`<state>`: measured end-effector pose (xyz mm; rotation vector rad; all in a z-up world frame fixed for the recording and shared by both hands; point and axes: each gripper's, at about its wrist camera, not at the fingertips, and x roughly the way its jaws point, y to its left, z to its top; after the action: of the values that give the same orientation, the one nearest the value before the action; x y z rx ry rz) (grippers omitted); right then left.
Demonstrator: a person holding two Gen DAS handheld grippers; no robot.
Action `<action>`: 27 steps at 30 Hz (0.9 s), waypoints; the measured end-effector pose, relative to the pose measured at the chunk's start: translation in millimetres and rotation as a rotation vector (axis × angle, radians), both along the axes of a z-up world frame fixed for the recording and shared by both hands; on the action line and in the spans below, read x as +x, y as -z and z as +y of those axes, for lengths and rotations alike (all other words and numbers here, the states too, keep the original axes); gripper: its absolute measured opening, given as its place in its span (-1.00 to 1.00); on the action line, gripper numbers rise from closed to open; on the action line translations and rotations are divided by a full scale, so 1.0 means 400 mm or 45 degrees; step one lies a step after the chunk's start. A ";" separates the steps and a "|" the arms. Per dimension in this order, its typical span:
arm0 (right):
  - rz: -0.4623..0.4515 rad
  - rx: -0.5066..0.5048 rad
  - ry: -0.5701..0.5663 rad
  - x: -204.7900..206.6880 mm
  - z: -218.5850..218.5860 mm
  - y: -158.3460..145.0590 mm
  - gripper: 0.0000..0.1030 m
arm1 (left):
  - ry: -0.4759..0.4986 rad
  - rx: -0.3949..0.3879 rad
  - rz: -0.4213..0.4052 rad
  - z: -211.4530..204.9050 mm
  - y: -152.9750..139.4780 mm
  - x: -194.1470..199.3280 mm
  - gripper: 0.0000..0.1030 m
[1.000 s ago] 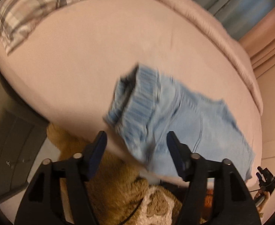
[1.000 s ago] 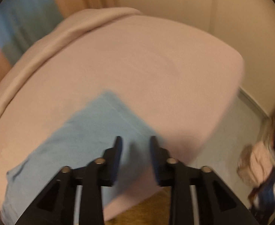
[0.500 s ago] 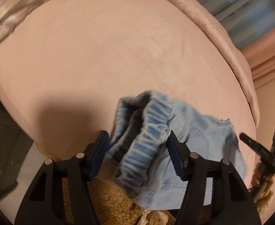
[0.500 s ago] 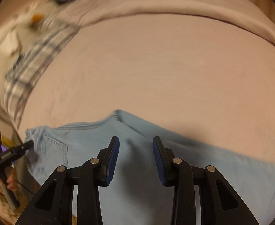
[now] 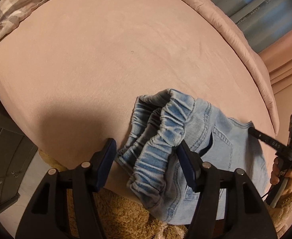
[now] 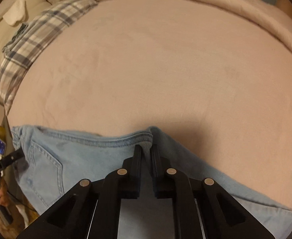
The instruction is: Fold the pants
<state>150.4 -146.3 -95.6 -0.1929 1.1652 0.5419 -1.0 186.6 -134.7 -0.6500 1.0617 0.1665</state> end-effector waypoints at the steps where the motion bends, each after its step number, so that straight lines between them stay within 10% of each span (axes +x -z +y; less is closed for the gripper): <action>1: -0.016 0.022 0.023 0.000 -0.009 -0.015 -0.82 | 0.002 0.007 0.001 -0.002 -0.001 0.001 0.22; 13: -0.033 -0.043 0.084 0.034 -0.003 0.053 -0.86 | -0.015 0.042 0.005 -0.011 -0.036 -0.001 0.26; 23: -0.053 -0.016 0.134 0.037 0.020 0.065 -0.66 | 0.067 0.132 -0.266 -0.131 -0.209 -0.052 0.30; 27: -0.157 -0.001 0.205 0.014 0.030 0.035 -0.31 | 0.186 0.078 -0.214 -0.199 -0.158 -0.026 -0.20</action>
<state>155.9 -134.4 -109.7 -0.1302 1.0506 0.3824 -11.2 106.9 -71.4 -0.5198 0.9342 0.0169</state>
